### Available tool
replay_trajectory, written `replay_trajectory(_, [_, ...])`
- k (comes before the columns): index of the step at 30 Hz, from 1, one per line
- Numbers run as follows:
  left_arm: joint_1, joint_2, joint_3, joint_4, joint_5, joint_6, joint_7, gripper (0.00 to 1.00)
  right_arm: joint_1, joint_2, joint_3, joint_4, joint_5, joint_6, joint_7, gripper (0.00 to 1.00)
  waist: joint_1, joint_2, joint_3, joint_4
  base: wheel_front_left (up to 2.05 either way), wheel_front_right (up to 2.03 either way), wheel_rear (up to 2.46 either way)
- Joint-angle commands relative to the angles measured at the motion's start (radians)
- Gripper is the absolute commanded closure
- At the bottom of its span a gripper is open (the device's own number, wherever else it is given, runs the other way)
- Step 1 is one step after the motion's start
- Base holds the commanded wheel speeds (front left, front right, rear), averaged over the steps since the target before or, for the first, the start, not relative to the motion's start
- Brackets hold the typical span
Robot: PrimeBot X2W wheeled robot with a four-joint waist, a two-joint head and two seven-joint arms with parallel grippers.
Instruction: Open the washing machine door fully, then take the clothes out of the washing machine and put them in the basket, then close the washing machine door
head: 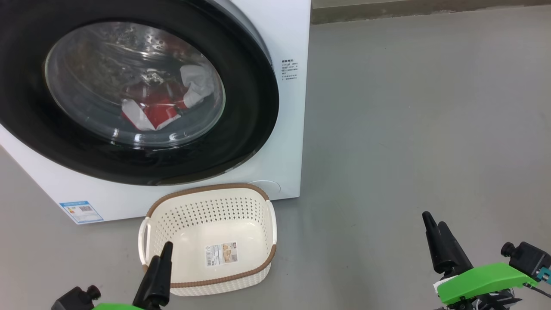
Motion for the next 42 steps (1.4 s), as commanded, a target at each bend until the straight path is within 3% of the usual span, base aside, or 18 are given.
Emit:
replay_trajectory(1, [-0.041, 0.011, 0.014, -0.035, 0.037, -0.004, -0.016, 0.0, -0.05, -0.01, 0.013, -0.037, -0.044, 0.0, -0.018, 0.0, -0.0001, 0.0, 0.001, 0.0, 0.0, 0.0, 0.0])
replay_trajectory(42, [-0.073, 0.018, -0.01, -0.066, 0.457, -0.006, -0.134, 0.0, -0.058, -0.017, 0.058, -0.108, -0.509, 0.0, -0.135, 0.0, -0.0001, 0.0, 0.006, 0.006, 0.0, 0.0, 0.0])
